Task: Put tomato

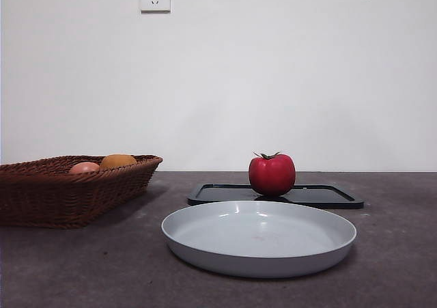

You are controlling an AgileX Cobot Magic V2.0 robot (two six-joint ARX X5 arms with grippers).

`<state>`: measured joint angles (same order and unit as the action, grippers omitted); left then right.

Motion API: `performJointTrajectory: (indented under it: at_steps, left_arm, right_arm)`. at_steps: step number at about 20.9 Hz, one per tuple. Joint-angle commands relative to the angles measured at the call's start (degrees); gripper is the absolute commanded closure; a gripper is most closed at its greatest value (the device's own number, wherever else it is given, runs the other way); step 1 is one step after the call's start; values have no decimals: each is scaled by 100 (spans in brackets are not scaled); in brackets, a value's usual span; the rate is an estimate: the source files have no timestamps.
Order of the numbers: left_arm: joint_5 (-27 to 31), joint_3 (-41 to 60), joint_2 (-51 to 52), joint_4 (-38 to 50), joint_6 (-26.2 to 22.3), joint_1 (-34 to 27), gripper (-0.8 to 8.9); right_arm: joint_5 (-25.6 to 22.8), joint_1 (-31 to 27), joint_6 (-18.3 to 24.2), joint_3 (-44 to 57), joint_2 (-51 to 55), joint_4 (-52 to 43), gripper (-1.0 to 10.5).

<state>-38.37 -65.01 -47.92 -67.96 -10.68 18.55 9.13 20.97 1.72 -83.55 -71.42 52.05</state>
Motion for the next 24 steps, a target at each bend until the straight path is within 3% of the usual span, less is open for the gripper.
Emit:
performJointTrajectory:
  at_steps: [1,6,13,17,24]
  left_arm:
    - [-46,-72,-31,26,-39,20,317]
    - [-46,-72,-31,26,-39,20,317]
    - [-46,-72,-31,24,-42,20,317]
    - [-46,-72,-31,26,-42,20,317]
    - [-46,-72,-31,24,-42,20,317]
  right_arm:
    - [227,35,-9,682,739,4,408]
    - [1139,39,-157,2033,2387,39,409]
    - [1235,39,-212,3080,4109,417,410]
    - [1696,39,-203,3136,4310,481,410]
    - [1696,39,-188,3136,4308,503,410]
